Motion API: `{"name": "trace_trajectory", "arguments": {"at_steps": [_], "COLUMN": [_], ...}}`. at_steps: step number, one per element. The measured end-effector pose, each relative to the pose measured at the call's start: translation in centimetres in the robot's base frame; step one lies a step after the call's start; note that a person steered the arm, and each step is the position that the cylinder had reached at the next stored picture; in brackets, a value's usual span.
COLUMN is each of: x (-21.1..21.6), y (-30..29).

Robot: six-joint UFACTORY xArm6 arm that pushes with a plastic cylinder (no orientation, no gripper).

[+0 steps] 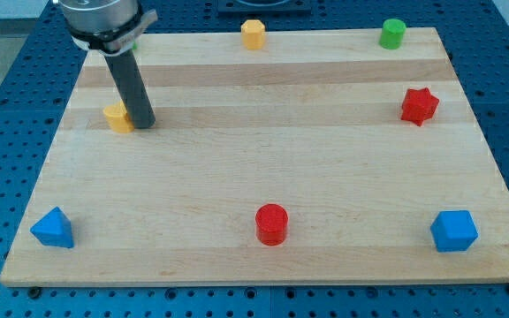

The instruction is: Push the heart at the left center of the board

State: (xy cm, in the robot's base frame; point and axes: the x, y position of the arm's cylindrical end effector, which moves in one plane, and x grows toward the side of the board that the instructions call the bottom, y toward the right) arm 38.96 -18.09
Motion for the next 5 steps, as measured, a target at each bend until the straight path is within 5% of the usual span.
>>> {"name": "trace_trajectory", "arguments": {"at_steps": [4,5], "x": [-0.3,-0.3], "y": [-4.4,-1.7]}}
